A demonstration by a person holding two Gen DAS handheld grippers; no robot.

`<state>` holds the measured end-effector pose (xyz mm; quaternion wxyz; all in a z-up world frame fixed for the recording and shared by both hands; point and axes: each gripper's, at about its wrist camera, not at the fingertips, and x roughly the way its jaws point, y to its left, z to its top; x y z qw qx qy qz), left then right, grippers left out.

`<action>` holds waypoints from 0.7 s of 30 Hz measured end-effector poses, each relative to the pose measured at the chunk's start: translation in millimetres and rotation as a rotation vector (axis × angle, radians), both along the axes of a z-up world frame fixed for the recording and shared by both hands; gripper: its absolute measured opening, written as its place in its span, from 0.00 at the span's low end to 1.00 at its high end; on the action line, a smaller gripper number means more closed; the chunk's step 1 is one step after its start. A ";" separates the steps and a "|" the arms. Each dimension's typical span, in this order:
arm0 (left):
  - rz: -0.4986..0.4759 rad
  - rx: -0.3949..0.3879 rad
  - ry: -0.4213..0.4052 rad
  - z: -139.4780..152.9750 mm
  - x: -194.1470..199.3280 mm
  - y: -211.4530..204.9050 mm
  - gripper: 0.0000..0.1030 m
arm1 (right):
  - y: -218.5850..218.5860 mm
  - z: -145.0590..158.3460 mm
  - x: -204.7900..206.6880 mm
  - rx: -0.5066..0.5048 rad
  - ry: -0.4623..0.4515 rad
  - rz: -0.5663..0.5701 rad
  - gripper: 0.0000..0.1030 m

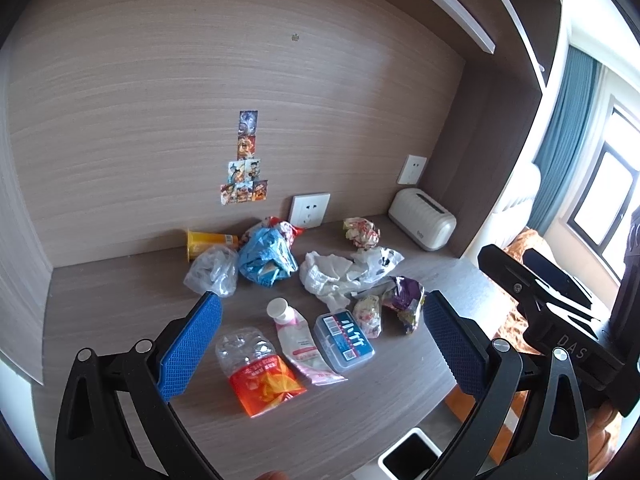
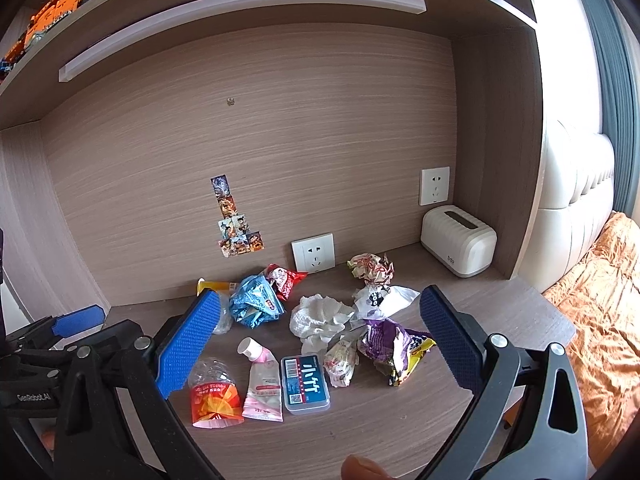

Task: Collect trash
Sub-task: 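Move both tools toward the trash on the desk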

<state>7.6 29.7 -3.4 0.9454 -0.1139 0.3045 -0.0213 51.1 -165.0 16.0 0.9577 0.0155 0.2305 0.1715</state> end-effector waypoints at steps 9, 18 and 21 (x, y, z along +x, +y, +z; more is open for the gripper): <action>0.006 0.023 0.012 -4.0 0.5 0.3 0.95 | 5.5 -6.4 4.4 -0.015 0.052 0.014 0.97; 0.015 0.027 0.020 -6.4 0.5 2.4 0.95 | 9.2 -7.9 3.4 -0.010 0.040 0.023 0.97; 0.020 0.030 0.030 -10.1 2.8 3.5 0.95 | 10.9 -9.6 1.9 -0.029 0.034 0.019 0.97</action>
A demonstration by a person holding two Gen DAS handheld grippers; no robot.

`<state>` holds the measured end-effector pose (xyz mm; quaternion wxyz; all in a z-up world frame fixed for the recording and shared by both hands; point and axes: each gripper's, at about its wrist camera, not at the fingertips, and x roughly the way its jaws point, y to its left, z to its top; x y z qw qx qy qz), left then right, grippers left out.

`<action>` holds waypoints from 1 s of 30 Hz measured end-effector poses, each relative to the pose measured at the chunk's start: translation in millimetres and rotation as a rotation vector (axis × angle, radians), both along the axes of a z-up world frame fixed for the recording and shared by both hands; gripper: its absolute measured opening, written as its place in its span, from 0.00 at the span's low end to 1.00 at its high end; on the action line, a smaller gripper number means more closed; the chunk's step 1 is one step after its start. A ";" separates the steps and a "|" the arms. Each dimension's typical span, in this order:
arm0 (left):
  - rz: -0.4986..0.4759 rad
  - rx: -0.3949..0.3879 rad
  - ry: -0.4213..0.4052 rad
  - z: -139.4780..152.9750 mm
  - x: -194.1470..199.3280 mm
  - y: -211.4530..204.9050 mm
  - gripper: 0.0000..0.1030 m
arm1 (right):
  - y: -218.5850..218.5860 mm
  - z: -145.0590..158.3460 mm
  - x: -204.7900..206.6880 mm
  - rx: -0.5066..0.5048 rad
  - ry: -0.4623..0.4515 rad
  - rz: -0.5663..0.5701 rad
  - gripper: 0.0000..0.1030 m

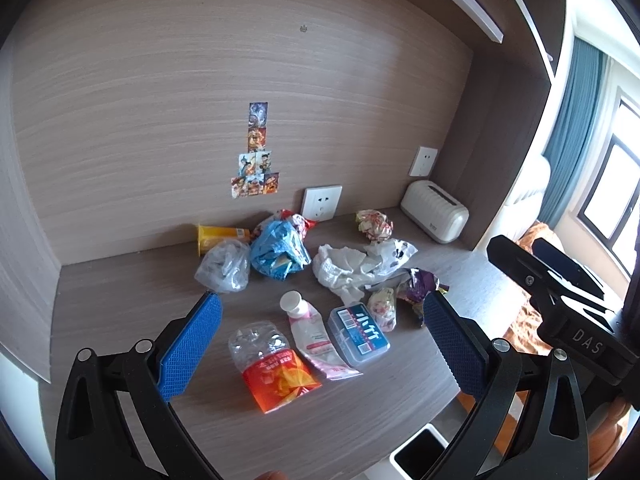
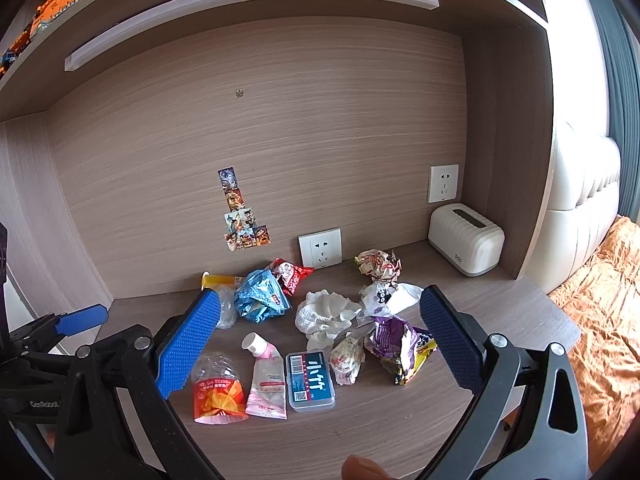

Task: Collect trash
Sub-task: 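Move both tools toward the trash on the desk, then grasp the red-labelled water bottle with the left tool while the right tool grasps the blue toothbrush box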

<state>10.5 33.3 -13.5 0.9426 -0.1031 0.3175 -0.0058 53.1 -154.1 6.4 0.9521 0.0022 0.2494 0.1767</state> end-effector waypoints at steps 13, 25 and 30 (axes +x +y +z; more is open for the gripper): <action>0.071 0.070 0.081 -41.9 10.1 6.1 0.95 | 14.5 -40.5 7.9 -0.008 0.072 0.047 0.97; 0.079 0.153 0.207 -116.8 45.0 9.4 0.95 | 36.9 -118.9 34.0 -0.056 0.201 0.017 0.97; 0.040 0.199 0.255 -143.7 59.6 9.1 0.95 | 46.3 -143.0 47.7 -0.091 0.259 0.026 0.97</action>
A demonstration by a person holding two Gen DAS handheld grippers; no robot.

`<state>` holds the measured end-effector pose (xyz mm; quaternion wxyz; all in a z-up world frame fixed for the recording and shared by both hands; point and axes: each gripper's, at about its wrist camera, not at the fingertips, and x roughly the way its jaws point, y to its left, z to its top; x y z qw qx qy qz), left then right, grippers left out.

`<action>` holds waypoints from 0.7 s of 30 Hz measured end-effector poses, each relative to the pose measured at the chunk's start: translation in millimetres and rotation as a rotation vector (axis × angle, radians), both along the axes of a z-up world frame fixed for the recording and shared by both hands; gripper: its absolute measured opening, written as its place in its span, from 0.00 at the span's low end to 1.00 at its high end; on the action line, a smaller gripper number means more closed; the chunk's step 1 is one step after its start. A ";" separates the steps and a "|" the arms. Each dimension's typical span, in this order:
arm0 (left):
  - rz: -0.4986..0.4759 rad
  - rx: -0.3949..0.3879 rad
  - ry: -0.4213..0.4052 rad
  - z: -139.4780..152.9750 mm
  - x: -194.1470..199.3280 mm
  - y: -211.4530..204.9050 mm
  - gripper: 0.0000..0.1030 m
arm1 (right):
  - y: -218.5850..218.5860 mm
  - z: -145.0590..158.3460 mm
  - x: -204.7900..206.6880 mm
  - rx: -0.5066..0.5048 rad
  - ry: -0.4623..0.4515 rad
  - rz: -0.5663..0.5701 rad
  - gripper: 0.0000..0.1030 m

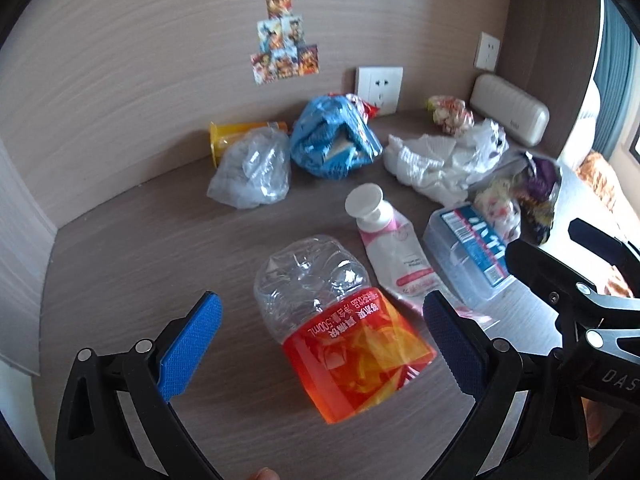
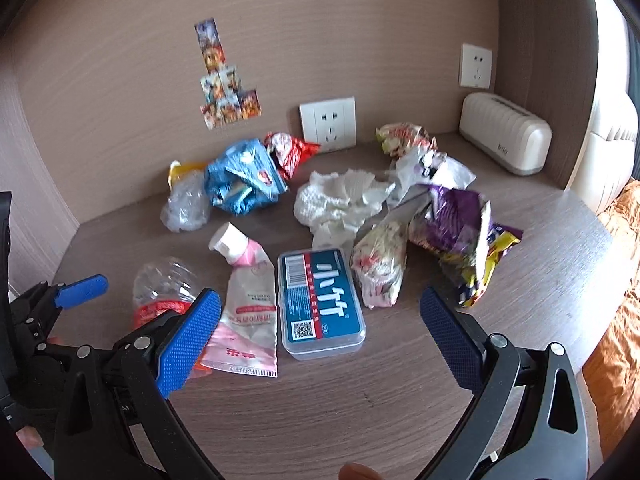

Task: Collect trash
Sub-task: 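Grasp the red-labelled water bottle with the left tool while the right tool grasps the blue toothbrush box, then carry the bottle and the box over the white trash bin with both tools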

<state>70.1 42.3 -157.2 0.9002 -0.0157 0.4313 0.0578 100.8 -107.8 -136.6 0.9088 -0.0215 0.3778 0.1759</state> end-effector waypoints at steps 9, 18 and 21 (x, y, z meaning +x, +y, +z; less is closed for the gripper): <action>0.000 -0.043 0.074 -25.9 19.5 12.9 0.95 | 12.4 -26.4 22.9 -0.003 0.078 -0.038 0.97; -0.045 -0.029 0.093 -42.2 21.7 16.8 0.69 | 22.5 -48.1 26.0 -0.033 0.140 -0.042 0.58; -0.063 -0.048 0.083 -39.5 22.5 21.1 0.67 | 26.9 -48.3 20.8 -0.066 0.113 -0.060 0.57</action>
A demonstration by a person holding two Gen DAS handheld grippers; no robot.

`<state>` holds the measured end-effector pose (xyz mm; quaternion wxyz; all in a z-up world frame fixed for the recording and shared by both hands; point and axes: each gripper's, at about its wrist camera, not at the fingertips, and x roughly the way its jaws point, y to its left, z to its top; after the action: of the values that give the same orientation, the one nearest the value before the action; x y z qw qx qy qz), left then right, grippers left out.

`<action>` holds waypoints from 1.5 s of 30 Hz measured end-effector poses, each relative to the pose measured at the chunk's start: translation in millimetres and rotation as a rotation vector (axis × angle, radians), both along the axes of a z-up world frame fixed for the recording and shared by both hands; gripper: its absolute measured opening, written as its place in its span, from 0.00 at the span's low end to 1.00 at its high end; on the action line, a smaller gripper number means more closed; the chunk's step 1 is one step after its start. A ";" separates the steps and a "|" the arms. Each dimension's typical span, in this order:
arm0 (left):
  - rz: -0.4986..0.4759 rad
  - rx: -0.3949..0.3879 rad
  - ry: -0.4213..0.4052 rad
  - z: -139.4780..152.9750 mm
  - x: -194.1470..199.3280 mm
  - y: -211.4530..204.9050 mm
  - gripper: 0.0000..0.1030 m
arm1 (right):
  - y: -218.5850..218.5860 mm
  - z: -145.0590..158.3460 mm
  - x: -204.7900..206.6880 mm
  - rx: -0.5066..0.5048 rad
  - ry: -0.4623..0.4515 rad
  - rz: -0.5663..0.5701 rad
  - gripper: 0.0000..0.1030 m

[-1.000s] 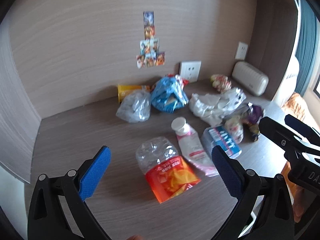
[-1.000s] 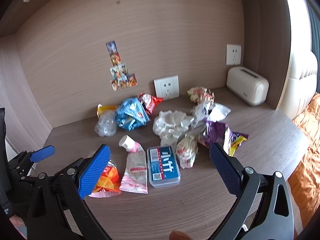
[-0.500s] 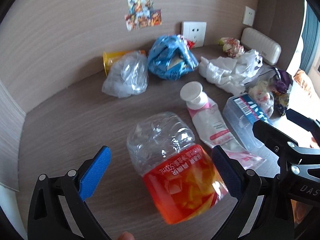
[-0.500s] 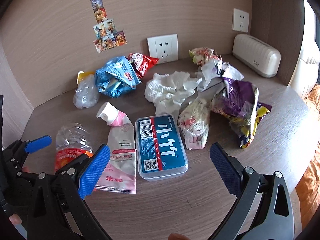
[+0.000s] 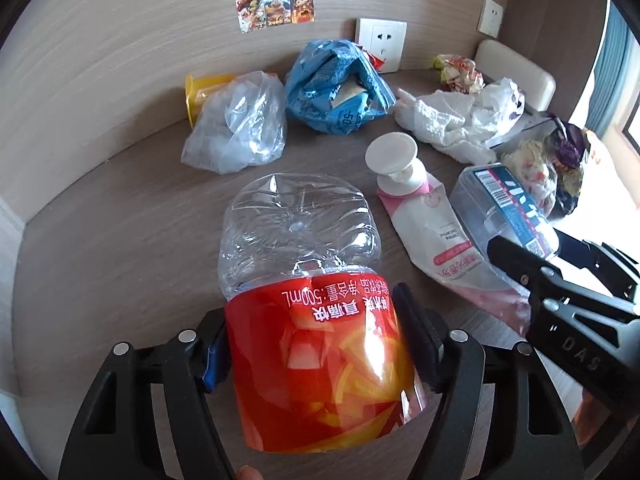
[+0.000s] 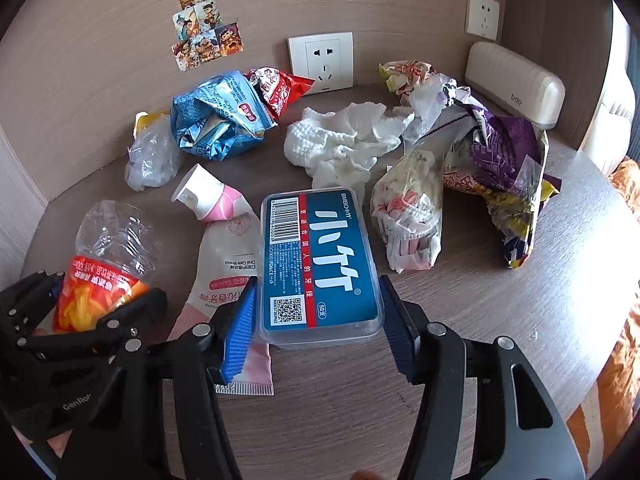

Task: Collect trash
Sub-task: 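Carry the bottle and the box over the white trash bin with both tools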

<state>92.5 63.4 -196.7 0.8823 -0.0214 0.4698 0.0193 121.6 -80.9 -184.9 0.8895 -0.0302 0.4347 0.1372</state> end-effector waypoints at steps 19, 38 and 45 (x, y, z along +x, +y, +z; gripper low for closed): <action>-0.336 -0.018 -0.226 96.7 -18.8 -29.6 0.67 | -32.6 117.9 -50.7 0.057 -0.234 -0.218 0.57; -0.869 -0.120 -0.056 23.3 -78.2 -303.1 0.62 | -249.6 56.3 -174.4 -0.010 -0.087 -0.700 0.57; -0.961 -0.121 0.046 -44.6 -89.3 -384.4 0.51 | -317.3 0.2 -193.5 0.056 -0.003 -0.775 0.57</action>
<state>3.3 -321.0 -241.4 0.7779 0.1471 0.4461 -0.4174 -71.9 -398.2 -184.8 0.8766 0.1602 0.4086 -0.1975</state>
